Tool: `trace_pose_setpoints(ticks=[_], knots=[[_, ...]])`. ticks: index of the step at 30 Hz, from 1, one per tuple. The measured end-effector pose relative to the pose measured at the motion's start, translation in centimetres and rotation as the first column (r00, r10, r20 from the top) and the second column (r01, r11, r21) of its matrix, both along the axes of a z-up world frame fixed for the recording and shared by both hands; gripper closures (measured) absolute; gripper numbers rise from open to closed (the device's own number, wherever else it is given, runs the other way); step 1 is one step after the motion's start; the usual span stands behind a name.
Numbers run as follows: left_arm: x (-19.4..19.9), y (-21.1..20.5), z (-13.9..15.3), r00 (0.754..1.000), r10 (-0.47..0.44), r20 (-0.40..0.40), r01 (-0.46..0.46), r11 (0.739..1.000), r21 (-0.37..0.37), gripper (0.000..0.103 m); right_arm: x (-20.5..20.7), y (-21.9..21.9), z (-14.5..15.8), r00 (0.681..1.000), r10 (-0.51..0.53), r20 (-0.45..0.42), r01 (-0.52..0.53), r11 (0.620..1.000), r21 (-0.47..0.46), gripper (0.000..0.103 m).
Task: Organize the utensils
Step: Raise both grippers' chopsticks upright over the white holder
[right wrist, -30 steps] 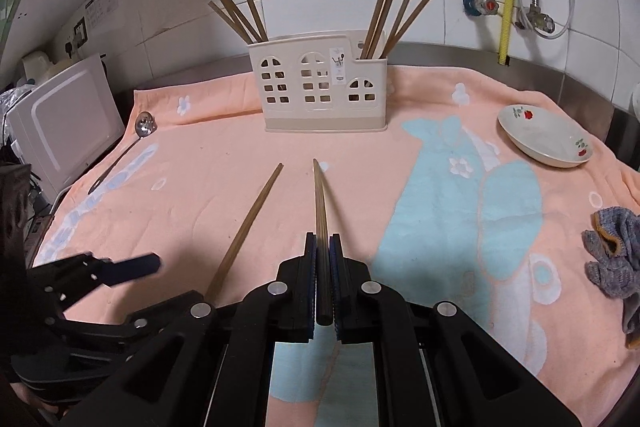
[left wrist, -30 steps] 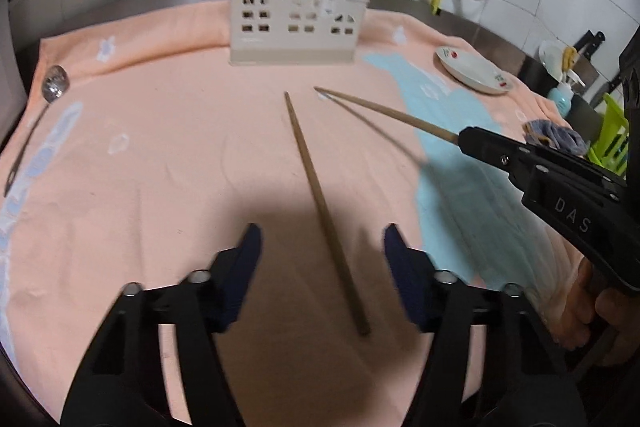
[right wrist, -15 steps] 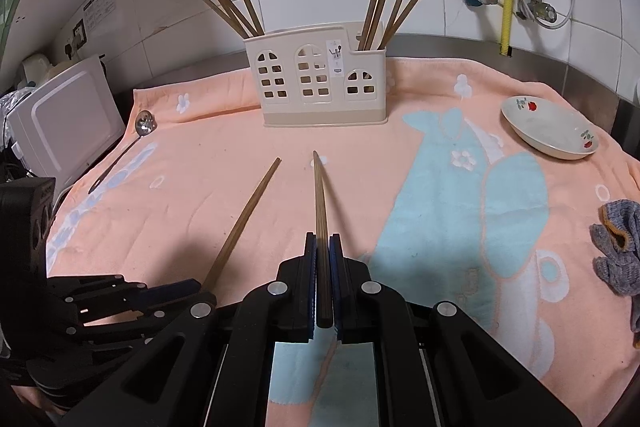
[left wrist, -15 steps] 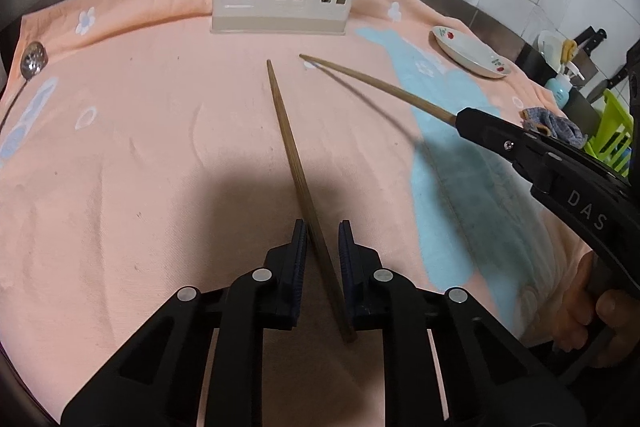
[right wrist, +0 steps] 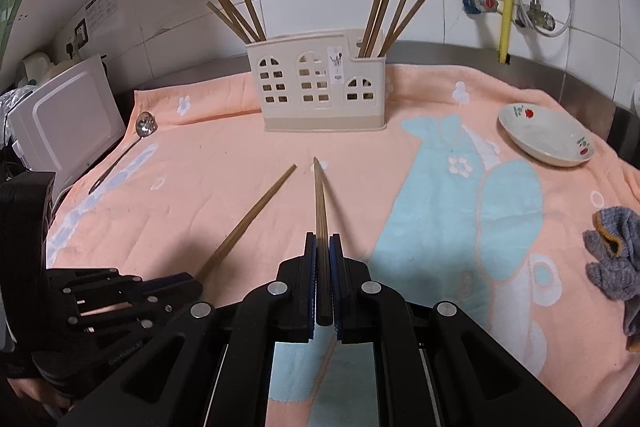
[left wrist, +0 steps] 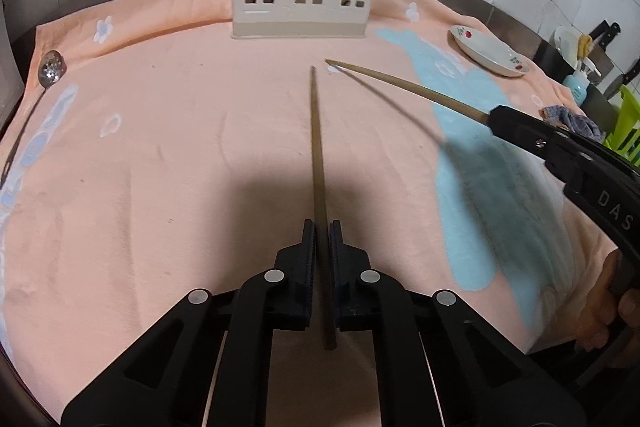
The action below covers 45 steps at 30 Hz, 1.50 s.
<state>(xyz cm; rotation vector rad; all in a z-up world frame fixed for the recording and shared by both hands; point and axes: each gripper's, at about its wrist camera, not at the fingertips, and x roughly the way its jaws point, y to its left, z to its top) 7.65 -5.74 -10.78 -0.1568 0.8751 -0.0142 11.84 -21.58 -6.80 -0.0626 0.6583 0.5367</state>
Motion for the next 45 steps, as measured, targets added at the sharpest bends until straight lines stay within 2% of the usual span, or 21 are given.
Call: trace_pose_setpoints(ticks=[8,15,21,28,39,45], knots=[[-0.2,1.5,3.3,0.995,-0.020,0.097,0.017,0.999,0.032,0.098,-0.3,0.1,2.2,0.999,0.007,0.054,-0.007,1.000,-0.004,0.097],[0.4,2.0,6.9,0.979,-0.057,0.194,0.043,0.996,0.074,0.098,0.3,0.3,5.3,0.993,0.021,0.117,-0.023,1.000,0.014,0.097],[1.5,2.6,8.8,0.970,-0.082,0.229,0.066,0.995,0.080,0.098,1.7,0.5,7.6,0.990,0.052,0.129,-0.055,0.998,0.025,0.097],[4.1,3.6,11.8,0.959,-0.105,0.262,0.094,0.994,0.054,0.098,4.3,0.9,11.3,0.985,0.099,0.139,-0.103,0.995,0.019,0.097],[9.1,4.8,16.8,0.942,-0.138,0.305,0.117,0.989,0.085,0.098,8.7,1.6,18.0,0.973,0.137,0.184,-0.137,0.990,-0.008,0.097],[11.0,4.9,21.3,0.911,-0.146,0.385,0.112,0.988,0.111,0.098,10.7,1.9,20.5,0.969,0.142,0.204,-0.142,0.990,-0.013,0.097]])
